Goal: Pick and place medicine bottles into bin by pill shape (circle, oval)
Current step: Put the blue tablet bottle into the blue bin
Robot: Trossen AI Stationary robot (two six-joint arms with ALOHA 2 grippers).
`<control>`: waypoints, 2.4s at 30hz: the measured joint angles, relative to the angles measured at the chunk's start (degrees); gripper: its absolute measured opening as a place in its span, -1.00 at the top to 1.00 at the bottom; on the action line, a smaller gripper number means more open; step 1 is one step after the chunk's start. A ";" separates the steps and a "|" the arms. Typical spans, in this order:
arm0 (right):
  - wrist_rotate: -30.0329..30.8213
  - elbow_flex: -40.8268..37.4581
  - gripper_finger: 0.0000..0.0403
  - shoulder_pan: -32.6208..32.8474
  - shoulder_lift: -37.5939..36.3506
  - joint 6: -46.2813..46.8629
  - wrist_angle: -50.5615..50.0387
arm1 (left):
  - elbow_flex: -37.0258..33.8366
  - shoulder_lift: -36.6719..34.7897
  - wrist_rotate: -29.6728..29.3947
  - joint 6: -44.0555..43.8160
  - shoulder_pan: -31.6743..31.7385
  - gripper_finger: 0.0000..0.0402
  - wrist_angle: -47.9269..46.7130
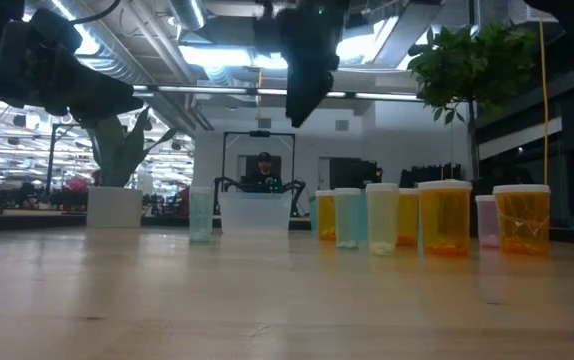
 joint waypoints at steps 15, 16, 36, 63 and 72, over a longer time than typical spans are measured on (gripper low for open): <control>-0.05 -0.02 -0.17 6.07 0.00 -5.04 -0.05 | -0.01 0.00 0.00 0.00 -0.02 0.03 0.00; -0.05 0.00 -0.17 6.05 0.00 -5.04 -0.05 | 0.00 0.00 0.00 0.00 -0.02 0.03 0.00; -4.94 -0.02 -0.17 4.25 0.00 -15.63 -0.35 | 0.00 0.00 0.00 0.00 -0.02 0.03 0.02; -0.68 -28.33 -0.17 3.67 0.13 -10.15 49.34 | 0.00 -0.01 0.00 0.00 -0.02 0.03 0.00; 1.94 -28.37 -0.17 3.65 2.86 -8.01 51.20 | 0.00 -0.01 0.00 0.00 -0.02 0.03 0.02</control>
